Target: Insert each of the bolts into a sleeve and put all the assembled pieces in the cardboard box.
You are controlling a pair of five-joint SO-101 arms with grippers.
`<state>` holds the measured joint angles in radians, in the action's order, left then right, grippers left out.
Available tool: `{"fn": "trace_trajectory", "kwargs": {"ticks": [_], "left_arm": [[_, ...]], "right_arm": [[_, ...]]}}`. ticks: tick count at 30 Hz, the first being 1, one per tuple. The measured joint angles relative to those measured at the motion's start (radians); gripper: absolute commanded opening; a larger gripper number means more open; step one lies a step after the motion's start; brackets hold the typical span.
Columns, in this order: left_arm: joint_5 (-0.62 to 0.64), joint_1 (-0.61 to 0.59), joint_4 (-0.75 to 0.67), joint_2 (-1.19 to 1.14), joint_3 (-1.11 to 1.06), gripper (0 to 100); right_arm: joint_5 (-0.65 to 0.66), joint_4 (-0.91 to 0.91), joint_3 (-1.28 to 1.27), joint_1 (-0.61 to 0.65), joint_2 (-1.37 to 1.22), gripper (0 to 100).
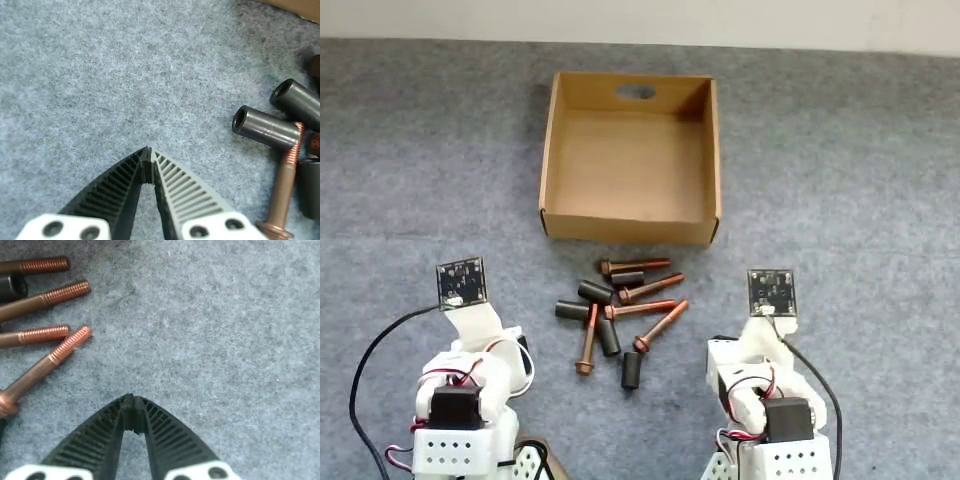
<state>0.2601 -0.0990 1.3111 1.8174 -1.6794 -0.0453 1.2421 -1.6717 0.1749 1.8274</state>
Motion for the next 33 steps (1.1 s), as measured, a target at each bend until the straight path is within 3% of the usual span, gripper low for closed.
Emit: {"fn": "trace_trajectory", "kwargs": {"ticks": [17,27,33], "left_arm": [[0.0,0.0,0.0,0.0,0.0,1],[0.0,0.0,0.0,0.0,0.0,1],[0.0,0.0,0.0,0.0,0.0,1]], "right_arm": [[0.0,-0.008,0.0,0.002,0.0,0.6],[0.0,-0.512,0.002,0.011,0.0,0.6],[0.0,-0.568,0.144,0.044,0.0,0.6]]}}
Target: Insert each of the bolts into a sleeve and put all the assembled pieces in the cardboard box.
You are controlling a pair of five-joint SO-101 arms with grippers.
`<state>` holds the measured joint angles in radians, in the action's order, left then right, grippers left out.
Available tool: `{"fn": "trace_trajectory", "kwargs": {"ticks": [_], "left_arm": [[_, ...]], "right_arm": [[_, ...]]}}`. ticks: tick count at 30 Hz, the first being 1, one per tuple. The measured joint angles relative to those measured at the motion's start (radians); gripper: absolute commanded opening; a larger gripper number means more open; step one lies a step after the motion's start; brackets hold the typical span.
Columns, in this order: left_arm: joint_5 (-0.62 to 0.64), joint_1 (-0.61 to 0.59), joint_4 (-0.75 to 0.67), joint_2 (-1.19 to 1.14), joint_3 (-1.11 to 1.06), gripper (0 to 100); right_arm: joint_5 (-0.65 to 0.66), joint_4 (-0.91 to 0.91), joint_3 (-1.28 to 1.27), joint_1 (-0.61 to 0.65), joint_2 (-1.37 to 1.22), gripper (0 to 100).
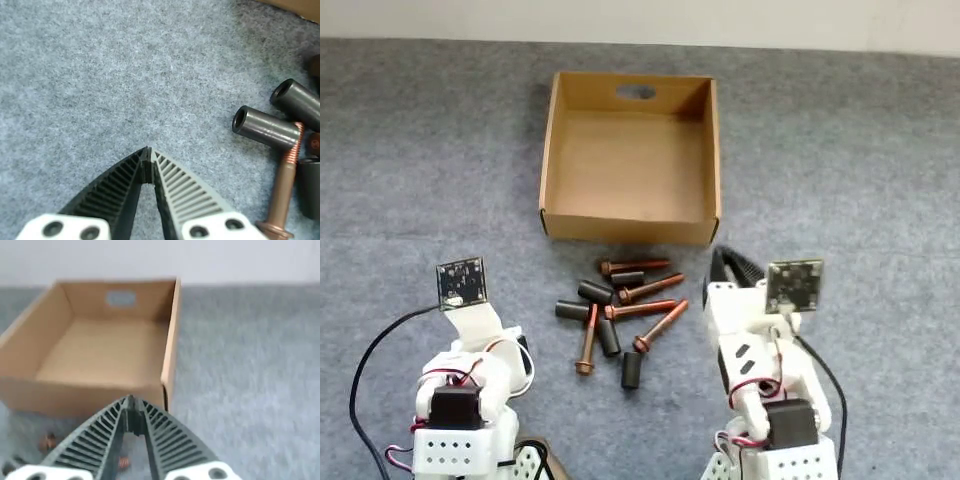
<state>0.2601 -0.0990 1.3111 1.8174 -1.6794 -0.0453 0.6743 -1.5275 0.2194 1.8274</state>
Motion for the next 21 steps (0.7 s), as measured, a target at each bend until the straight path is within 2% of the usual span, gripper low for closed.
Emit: {"fn": "trace_trajectory", "kwargs": {"ticks": [12,21], "left_arm": [[0.0,0.0,0.0,0.0,0.0,1],[0.0,0.0,0.0,0.0,0.0,1]], "right_arm": [[0.0,-0.002,0.465,0.008,-0.018,0.6],[0.057,-0.005,0.829,0.008,-0.391,0.6]]}}
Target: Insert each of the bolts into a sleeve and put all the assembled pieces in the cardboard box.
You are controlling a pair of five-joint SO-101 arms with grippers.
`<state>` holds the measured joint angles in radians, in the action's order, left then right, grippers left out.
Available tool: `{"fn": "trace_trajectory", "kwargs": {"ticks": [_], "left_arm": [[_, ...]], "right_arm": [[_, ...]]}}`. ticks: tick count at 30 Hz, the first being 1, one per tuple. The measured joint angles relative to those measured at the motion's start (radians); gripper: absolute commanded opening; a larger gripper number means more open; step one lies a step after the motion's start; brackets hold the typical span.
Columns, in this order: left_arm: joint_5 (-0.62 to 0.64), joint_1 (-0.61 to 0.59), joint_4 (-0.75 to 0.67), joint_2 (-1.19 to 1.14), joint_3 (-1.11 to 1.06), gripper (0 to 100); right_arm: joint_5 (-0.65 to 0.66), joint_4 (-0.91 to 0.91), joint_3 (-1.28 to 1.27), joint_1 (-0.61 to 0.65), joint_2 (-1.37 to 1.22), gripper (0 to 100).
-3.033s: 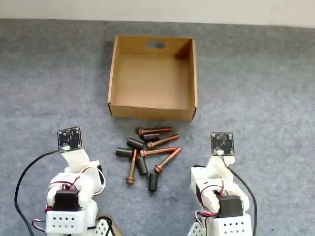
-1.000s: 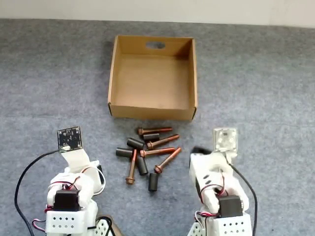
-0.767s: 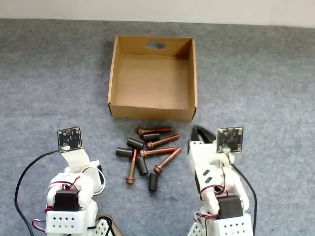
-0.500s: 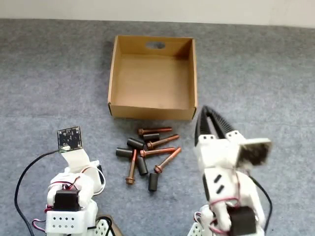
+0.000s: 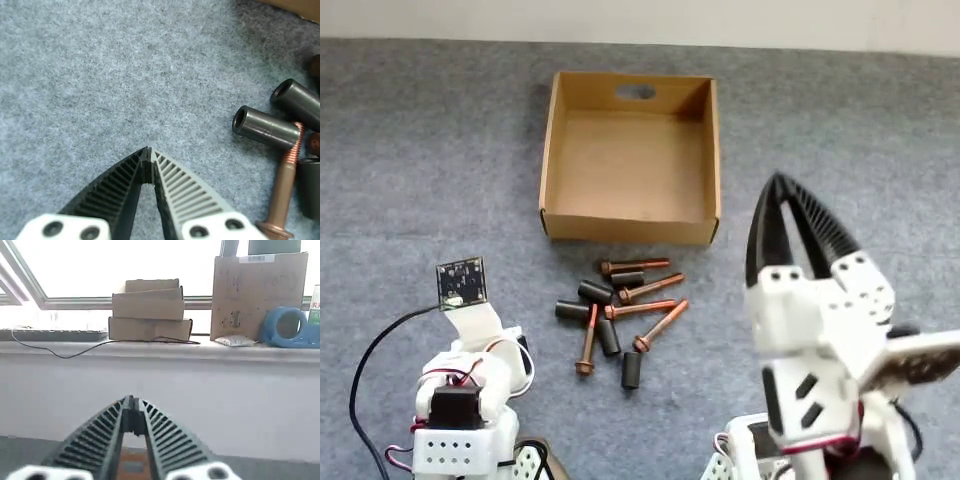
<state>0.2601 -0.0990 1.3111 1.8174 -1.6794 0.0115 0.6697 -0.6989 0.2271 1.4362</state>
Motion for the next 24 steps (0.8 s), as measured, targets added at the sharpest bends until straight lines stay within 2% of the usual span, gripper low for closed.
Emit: {"fn": "trace_trajectory", "kwargs": {"ticks": [5,7,11,14,19,24], "left_arm": [[0.0,0.0,0.0,0.0,0.0,1],[0.0,0.0,0.0,0.0,0.0,1],[0.0,0.0,0.0,0.0,0.0,1],[0.0,0.0,0.0,0.0,0.0,1],[0.0,0.0,0.0,0.0,0.0,1],[0.0,0.0,0.0,0.0,0.0,1]], "right_arm": [[0.0,0.002,0.137,0.0,-0.236,0.6],[-0.04,0.032,0.152,0.0,-0.327,0.6],[-0.176,0.227,0.19,0.0,-0.512,0.6],[-0.209,0.431,0.218,0.006,-0.655,0.6],[-0.184,0.707,0.245,0.023,-0.812,0.6],[0.0,0.756,0.212,0.1,-0.899,0.6]]}}
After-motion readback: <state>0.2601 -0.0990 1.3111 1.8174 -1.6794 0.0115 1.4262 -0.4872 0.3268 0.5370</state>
